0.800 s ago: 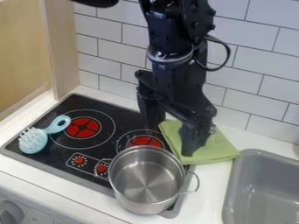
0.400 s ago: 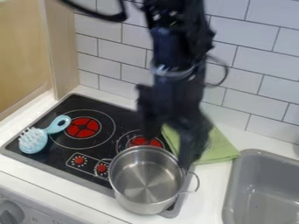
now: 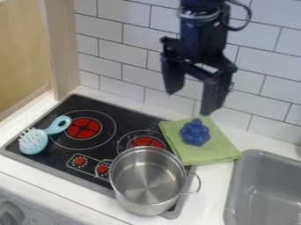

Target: Move the blue grapes to the right side of the blue brush

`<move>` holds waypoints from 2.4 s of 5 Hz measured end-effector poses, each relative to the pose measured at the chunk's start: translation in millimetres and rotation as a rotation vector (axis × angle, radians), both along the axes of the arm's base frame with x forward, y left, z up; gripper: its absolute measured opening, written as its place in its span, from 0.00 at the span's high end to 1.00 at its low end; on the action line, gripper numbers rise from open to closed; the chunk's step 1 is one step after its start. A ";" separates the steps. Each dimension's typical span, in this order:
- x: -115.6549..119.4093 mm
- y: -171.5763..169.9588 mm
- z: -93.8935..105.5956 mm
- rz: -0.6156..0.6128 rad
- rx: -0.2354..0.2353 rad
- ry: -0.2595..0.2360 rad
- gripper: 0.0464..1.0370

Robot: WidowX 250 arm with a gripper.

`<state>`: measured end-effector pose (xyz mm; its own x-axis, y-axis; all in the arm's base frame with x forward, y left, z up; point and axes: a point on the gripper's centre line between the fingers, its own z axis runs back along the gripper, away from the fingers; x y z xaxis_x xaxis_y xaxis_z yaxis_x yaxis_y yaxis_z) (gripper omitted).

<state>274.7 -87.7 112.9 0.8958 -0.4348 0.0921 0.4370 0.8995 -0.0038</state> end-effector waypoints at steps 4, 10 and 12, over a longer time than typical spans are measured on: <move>60.2 -8.9 -51.8 -0.030 -0.042 0.021 0.04; 66.2 -6.6 -96.9 0.008 -0.001 0.141 0.31; 63.2 -11.2 -87.6 0.006 -0.025 0.123 0.36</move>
